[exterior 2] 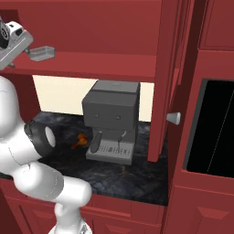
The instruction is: Retrieve the tupperware from the cabinet, then place the raw meat into the tupperware to avoid contamination.
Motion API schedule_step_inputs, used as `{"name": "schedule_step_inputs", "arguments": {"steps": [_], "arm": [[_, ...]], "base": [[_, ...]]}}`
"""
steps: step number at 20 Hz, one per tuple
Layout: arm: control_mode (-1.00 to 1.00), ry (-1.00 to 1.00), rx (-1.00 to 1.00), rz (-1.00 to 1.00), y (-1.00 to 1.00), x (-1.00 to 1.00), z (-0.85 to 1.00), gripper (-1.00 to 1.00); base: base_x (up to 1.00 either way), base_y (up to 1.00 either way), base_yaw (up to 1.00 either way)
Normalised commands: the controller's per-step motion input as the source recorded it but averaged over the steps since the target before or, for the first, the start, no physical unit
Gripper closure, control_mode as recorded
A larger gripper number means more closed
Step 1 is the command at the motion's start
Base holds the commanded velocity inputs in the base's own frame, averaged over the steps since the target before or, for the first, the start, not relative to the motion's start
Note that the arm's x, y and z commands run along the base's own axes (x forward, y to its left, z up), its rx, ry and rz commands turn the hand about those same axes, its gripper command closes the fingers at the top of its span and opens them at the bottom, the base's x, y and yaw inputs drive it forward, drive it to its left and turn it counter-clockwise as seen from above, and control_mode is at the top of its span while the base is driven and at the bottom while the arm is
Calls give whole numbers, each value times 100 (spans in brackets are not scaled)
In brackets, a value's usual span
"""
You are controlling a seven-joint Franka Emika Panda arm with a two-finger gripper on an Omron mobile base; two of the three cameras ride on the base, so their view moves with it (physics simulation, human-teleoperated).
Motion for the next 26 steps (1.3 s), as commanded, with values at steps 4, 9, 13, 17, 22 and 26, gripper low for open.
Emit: {"name": "schedule_step_inputs", "arguments": {"steps": [4, 9, 13, 17, 22, 26], "arm": [[-100, 1, -8, 0, 29, 19, -9, -100], [-100, 0, -7, 0, 16, 25, 0, -100], [-100, -1, -11, 0, 15, 32, 0, -100], [-100, -4, -14, 0, 6, 36, 0, -100], [-100, -1, -10, 0, 1, 34, -1, -100], [-100, 0, -9, 0, 2, 31, -4, -100]], "base": [[0, 0, 0], [0, 0, 0], [0, 0, 0], [0, 0, 0], [0, 0, 0], [0, 0, 0]]}}
